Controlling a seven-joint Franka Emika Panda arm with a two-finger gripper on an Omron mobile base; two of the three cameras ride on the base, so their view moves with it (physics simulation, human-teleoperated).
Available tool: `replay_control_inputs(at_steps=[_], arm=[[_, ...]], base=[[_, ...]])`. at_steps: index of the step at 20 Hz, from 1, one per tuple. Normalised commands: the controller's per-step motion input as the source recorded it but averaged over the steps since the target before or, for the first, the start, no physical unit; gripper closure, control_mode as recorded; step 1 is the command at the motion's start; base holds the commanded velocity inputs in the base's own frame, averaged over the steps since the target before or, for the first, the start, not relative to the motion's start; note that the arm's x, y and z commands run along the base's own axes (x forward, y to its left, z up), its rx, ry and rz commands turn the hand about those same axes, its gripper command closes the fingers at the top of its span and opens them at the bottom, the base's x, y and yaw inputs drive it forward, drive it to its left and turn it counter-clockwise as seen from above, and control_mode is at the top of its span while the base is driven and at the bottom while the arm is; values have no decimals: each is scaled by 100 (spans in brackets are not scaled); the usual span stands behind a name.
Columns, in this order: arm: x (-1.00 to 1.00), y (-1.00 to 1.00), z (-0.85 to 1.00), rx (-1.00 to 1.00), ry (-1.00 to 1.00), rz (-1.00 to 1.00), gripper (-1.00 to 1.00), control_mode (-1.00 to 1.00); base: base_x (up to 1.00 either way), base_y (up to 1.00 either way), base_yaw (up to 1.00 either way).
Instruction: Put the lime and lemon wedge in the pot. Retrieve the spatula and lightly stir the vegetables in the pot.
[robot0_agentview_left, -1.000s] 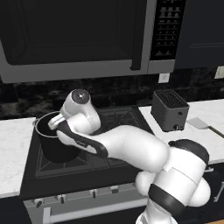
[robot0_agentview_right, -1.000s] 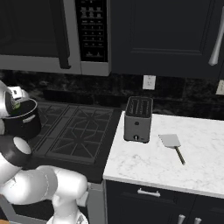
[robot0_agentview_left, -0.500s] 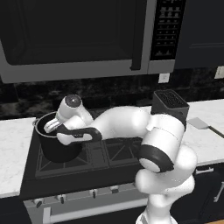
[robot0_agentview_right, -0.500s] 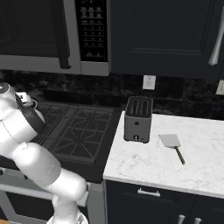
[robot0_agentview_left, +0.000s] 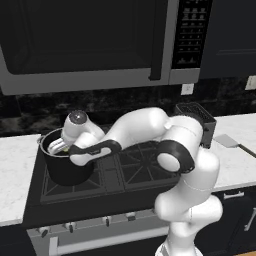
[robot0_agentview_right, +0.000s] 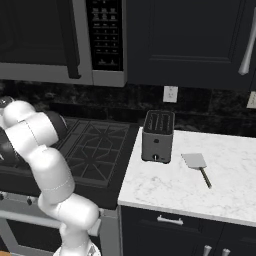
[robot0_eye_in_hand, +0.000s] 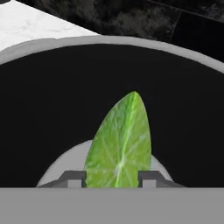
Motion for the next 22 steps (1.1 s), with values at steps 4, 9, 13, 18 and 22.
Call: replay_control_inputs(at_steps=[4,9,13,18,22], arm=[[-7,-2,36,0,0,-2,-100,-100],[-5,-8,61,0,0,0,-100,-100],[-15,-15,89,3,-2,0,-100,-100],[-95,-59,60,10,-9,0,-100,-100],[-100,-100,17,17,-1,-4,-100,-100]], base=[[0,0,0],[0,0,0],[0,0,0],[0,0,0],[0,0,0]])
